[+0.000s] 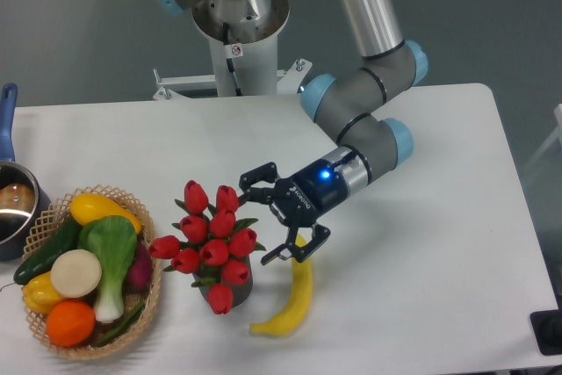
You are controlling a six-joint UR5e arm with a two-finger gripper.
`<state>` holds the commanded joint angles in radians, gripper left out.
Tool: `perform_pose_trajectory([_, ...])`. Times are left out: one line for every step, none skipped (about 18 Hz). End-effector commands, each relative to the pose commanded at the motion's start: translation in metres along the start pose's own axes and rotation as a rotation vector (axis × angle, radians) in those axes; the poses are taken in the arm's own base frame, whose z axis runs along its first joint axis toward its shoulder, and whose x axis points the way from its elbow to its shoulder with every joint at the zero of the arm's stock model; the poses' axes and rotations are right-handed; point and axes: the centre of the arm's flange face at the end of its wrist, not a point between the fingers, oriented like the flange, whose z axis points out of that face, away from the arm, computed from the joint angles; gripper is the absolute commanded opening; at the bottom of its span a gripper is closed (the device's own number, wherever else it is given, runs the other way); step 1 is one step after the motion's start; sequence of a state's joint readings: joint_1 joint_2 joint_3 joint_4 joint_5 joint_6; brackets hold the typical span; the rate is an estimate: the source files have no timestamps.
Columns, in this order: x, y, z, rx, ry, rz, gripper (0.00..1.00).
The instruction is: Insert the flowers into the vase
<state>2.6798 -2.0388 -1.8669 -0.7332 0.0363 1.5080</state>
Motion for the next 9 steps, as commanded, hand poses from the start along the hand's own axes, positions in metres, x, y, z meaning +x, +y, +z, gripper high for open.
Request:
perform_pose_trajectory([0.001, -0.008, -0.001, -0.029, -0.004, 0.017, 1.00])
perform_pose_trajectory([0.003, -0.020, -0.002, -0.036, -0.006, 0.038, 1.00])
perform_pose_trajectory([0.006, -0.033, -0.002, -0.039, -0.008, 0.060, 1.00])
perform_pose_trajectory([0.011, -0.044, -0.004, -0.049, -0.011, 0.078, 1.00])
perform_pose_trajectory([0.015, -0.054, -0.009, -0.074, -0.025, 0.097, 1.00])
perform_pose_trajectory([0.016, -0.066, -0.021, -0.107, -0.050, 0.121, 1.00])
perform_pose_trajectory([0.022, -0.080, -0.029, -0.154, -0.072, 0.147, 1.00])
perform_pose_trajectory([0.027, -0.094, -0.040, -0.212, -0.103, 0.177, 1.00])
perform_pose_trajectory([0.030, -0.108, -0.052, -0.277, -0.138, 0.206, 1.00])
